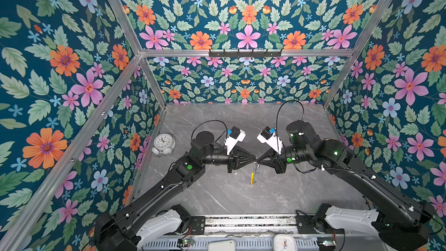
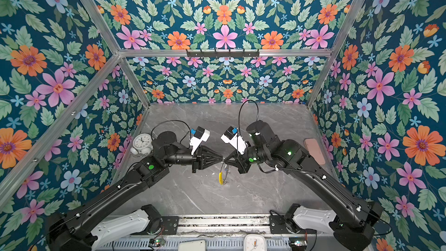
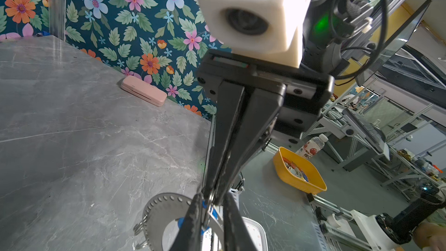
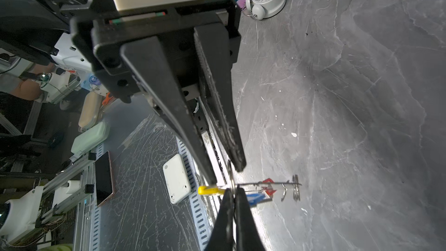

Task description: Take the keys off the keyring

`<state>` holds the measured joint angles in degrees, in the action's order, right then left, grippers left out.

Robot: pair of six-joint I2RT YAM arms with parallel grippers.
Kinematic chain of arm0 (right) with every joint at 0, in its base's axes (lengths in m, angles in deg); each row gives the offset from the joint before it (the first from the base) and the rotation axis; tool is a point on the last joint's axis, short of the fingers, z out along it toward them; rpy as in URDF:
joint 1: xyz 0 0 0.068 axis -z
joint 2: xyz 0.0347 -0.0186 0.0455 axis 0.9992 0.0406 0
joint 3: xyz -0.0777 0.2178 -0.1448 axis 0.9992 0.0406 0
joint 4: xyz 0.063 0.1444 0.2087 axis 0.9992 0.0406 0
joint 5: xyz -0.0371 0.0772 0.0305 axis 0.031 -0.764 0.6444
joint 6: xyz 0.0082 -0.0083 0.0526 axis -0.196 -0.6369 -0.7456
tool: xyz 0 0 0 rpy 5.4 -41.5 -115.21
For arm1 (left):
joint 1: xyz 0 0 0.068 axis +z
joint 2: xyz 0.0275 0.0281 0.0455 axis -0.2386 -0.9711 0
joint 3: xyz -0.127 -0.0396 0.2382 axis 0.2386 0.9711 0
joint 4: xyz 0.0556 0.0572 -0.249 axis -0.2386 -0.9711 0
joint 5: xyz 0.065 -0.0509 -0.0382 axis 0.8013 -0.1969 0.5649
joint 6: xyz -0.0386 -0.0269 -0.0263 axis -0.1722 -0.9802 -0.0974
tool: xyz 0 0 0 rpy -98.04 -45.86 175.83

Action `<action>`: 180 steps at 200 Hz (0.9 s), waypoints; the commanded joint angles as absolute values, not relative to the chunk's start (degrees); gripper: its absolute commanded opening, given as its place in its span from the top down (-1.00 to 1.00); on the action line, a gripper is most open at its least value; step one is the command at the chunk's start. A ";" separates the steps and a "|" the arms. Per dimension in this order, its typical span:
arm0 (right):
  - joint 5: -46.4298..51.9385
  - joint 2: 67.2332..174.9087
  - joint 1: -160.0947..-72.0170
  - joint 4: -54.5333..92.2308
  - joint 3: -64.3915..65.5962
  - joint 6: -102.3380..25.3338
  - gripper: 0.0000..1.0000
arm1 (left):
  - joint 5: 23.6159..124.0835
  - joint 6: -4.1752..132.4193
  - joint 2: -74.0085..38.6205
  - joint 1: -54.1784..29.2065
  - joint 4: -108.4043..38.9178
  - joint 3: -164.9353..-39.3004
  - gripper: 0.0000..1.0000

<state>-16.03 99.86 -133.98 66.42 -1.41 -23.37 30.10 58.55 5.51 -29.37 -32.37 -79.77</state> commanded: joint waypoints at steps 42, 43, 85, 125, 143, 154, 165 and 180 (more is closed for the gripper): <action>-12.60 100.56 -135.40 67.42 -2.74 -21.61 1.00 | 27.58 59.12 4.93 -29.37 -31.50 -80.13 0.81; -12.59 100.53 -135.40 67.38 -2.74 -21.60 1.00 | 27.54 59.11 4.94 -29.41 -31.50 -80.13 0.81; -11.89 100.77 -135.83 66.56 -3.01 -21.84 1.00 | 26.97 58.61 5.30 -29.35 -29.02 -79.16 1.00; -8.93 100.05 -136.76 64.09 -3.07 -22.48 0.76 | 29.72 57.53 6.81 -29.37 -24.20 -76.86 1.00; -8.21 98.68 -136.97 61.18 -1.88 -22.79 0.47 | 31.47 56.96 8.55 -29.36 -21.30 -75.43 1.00; -7.23 97.22 -137.27 58.33 -0.51 -22.98 0.33 | 32.59 56.42 9.58 -29.42 -19.22 -74.50 1.00; -6.39 95.41 -137.87 54.57 1.70 -23.01 0.26 | 33.81 56.16 10.51 -29.35 -17.78 -73.86 1.00; -4.72 92.78 -138.92 48.89 5.19 -23.11 0.24 | 35.72 55.33 11.53 -29.35 -15.09 -72.78 1.00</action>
